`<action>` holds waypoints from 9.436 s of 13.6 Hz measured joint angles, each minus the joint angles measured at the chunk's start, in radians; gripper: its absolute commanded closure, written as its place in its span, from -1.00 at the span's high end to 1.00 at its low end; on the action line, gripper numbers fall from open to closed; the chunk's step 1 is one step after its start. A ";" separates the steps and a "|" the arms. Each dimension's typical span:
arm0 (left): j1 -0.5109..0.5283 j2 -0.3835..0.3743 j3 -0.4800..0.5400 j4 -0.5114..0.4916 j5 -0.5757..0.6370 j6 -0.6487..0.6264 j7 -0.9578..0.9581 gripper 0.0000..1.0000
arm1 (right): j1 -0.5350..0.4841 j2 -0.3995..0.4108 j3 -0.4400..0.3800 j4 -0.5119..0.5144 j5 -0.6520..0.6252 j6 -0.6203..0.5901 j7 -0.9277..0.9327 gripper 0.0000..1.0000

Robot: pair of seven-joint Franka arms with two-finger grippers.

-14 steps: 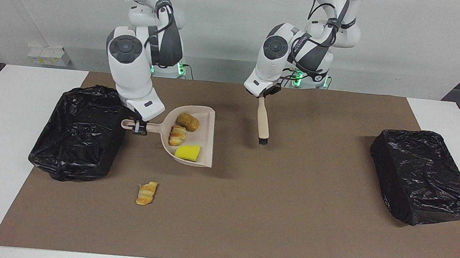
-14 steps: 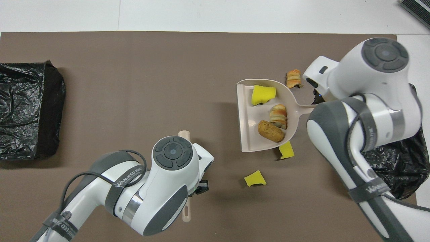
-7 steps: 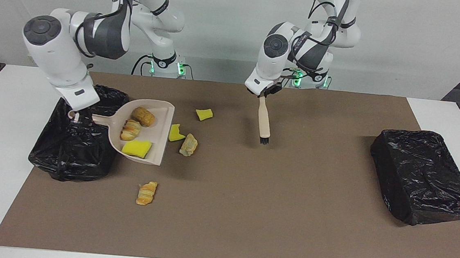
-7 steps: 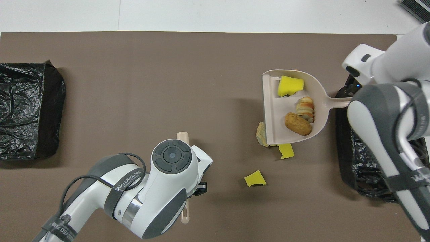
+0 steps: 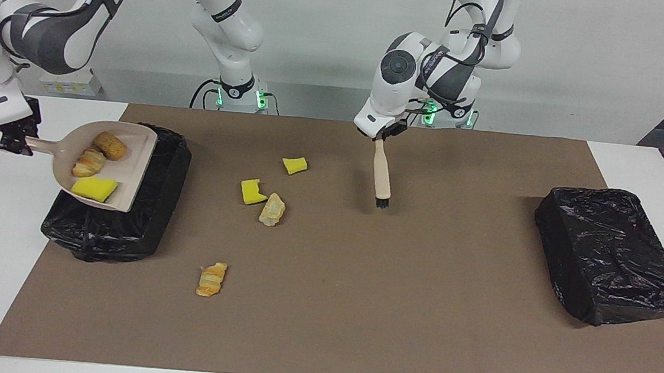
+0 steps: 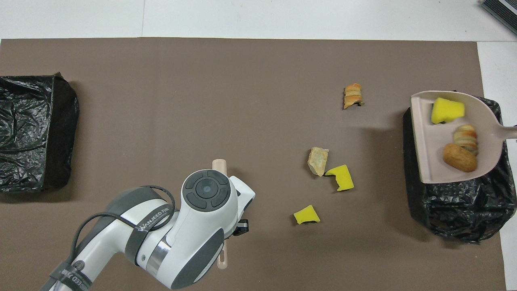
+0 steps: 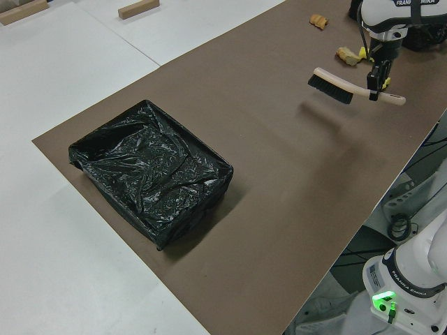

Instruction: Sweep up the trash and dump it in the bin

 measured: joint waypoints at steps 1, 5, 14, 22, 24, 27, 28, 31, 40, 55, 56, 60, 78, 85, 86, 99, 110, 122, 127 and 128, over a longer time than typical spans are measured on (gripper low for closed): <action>0.000 -0.003 -0.002 -0.008 0.000 0.000 0.000 -1.00 | -0.003 -0.001 0.000 -0.004 -0.046 0.006 0.000 -1.00; -0.001 -0.008 -0.005 -0.031 -0.043 0.001 0.054 -1.00 | 0.006 -0.010 0.009 -0.075 -0.188 0.070 0.111 -1.00; 0.000 -0.060 0.002 -0.095 -0.140 0.013 0.091 -1.00 | 0.121 -0.050 0.009 -0.179 -0.483 0.027 0.310 -1.00; 0.000 -0.060 0.004 -0.095 -0.144 0.018 0.090 -1.00 | 0.071 -0.086 0.008 -0.144 -0.422 0.013 0.231 -1.00; 0.000 -0.060 0.004 -0.095 -0.144 0.027 0.090 -1.00 | 0.074 -0.086 0.012 -0.125 -0.345 0.013 0.231 -1.00; 0.000 -0.060 0.005 -0.095 -0.144 0.036 0.090 -1.00 | 0.099 -0.086 0.020 -0.114 -0.228 0.013 0.277 -1.00; 0.000 -0.060 0.005 -0.095 -0.144 0.037 0.090 -1.00 | 0.112 -0.084 0.021 -0.114 -0.181 0.013 0.323 -1.00; 0.000 -0.060 0.005 -0.095 -0.144 0.040 0.090 -1.00 | 0.137 -0.082 0.022 -0.114 -0.041 -0.040 0.491 -1.00; 0.001 -0.060 0.007 -0.097 -0.140 0.067 0.090 -1.00 | 0.446 -0.069 0.035 -0.126 0.143 -0.145 1.405 -1.00; -0.089 -0.262 -0.017 -0.339 -0.148 0.082 0.068 -1.00 | 0.661 -0.028 0.036 -0.205 0.368 -0.108 1.936 -1.00; -0.108 -0.282 -0.020 -0.364 -0.162 0.083 0.067 -1.00 | 0.666 -0.027 0.036 -0.216 0.368 -0.097 1.937 -1.00; -0.116 -0.291 -0.013 -0.397 -0.224 0.118 0.133 -0.46 | 0.667 -0.027 0.033 -0.238 0.368 -0.094 1.941 -1.00; -0.009 -0.252 0.490 0.021 0.114 0.030 0.677 1.00 | 0.894 0.129 0.036 -0.124 0.521 0.078 2.412 -1.00; -0.014 -0.058 0.619 0.506 0.194 -0.247 0.816 1.00 | 1.053 0.428 0.033 0.199 0.520 0.104 2.608 -1.00; -0.014 -0.043 0.620 0.539 0.195 -0.278 0.816 1.00 | 1.059 0.455 0.032 0.234 0.520 0.103 2.614 -1.00; -0.014 -0.030 0.621 0.569 0.195 -0.313 0.816 1.00 | 1.098 0.259 0.036 0.145 0.523 -0.104 2.694 1.00; -0.009 -0.022 0.628 0.572 0.195 -0.314 0.816 1.00 | 1.393 -0.053 0.040 -0.566 0.746 0.355 2.975 0.69; 0.004 -0.020 0.627 0.581 0.195 -0.313 0.816 1.00 | 1.387 -0.073 0.028 -0.550 0.811 0.369 2.976 -1.00; 0.050 -0.011 0.581 0.589 0.195 -0.311 0.816 1.00 | 1.249 -0.166 0.023 -0.517 0.794 0.202 2.966 -1.00; 0.058 -0.001 0.570 0.607 0.195 -0.312 0.816 1.00 | 1.206 -0.195 0.022 -0.506 0.779 0.131 2.952 -1.00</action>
